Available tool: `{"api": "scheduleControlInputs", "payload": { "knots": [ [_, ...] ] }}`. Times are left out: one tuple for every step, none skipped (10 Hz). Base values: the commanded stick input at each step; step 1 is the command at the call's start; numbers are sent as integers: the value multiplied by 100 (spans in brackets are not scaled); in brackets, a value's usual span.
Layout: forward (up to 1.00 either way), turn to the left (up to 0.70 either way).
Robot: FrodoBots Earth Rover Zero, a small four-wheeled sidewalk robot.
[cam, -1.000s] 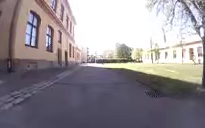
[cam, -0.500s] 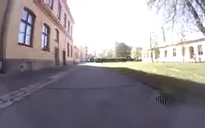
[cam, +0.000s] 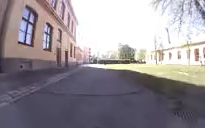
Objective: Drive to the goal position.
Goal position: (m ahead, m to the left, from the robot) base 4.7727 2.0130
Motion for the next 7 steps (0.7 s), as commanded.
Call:
{"api": "scheduleControlInputs", "payload": {
  "knots": [
    [100, 0],
    [100, 0],
    [100, 0],
    [100, 0],
    [100, 0],
    [100, 0],
    [100, 0]
  ]
}}
